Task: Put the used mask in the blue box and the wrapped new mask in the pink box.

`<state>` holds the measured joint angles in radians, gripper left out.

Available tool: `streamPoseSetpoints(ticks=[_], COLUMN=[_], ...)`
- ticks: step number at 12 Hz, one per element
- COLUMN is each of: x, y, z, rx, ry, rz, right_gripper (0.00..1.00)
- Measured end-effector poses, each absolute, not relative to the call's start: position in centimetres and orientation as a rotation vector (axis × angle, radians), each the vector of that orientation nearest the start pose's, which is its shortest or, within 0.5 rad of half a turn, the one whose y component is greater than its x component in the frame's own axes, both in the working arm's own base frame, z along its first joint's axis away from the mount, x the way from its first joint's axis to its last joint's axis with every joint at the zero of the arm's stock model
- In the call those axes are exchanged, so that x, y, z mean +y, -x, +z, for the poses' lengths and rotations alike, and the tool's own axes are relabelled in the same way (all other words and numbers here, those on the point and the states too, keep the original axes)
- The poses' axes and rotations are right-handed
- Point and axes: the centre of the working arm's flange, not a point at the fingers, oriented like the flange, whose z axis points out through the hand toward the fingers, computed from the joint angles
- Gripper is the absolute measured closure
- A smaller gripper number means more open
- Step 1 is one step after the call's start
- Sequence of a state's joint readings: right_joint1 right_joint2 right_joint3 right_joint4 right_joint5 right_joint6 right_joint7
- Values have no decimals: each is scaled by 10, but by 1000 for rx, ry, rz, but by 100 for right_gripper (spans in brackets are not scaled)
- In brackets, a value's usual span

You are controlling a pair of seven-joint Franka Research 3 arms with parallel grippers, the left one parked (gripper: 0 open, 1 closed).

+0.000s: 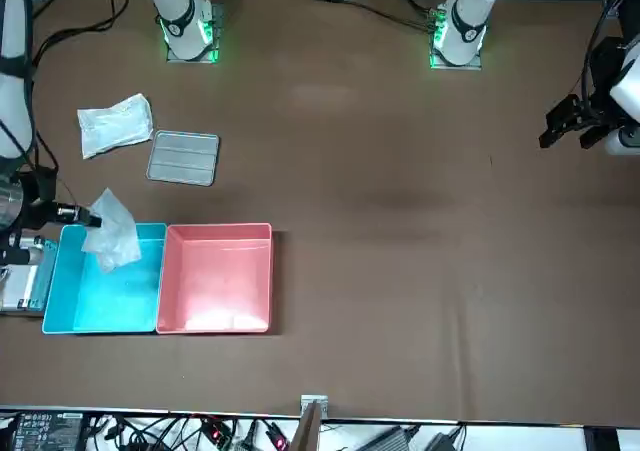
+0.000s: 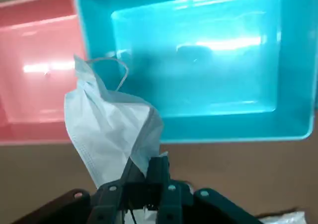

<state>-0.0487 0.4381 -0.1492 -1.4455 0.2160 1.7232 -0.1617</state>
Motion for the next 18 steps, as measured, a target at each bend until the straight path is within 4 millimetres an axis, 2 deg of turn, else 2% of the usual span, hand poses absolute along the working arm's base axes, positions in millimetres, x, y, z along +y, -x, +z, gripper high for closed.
streamPoseSetpoints(ticks=[3,8,11,12,13,14,16,18], x=[-117,-128,-146,-151,-156,-155,-149,-140], y=[-675,-697,-699,-699,-699,-700,-698,-692], z=[401,352,322,318,320,325,342,368], rx=[164,223,271,279,273,263,237,192], ry=[2977,3013,3020,3024,3042,3049,3051,3066], rz=[144,28,21,28,27,21,60,121], right_gripper=[98,98,93,83,60,48,25,2])
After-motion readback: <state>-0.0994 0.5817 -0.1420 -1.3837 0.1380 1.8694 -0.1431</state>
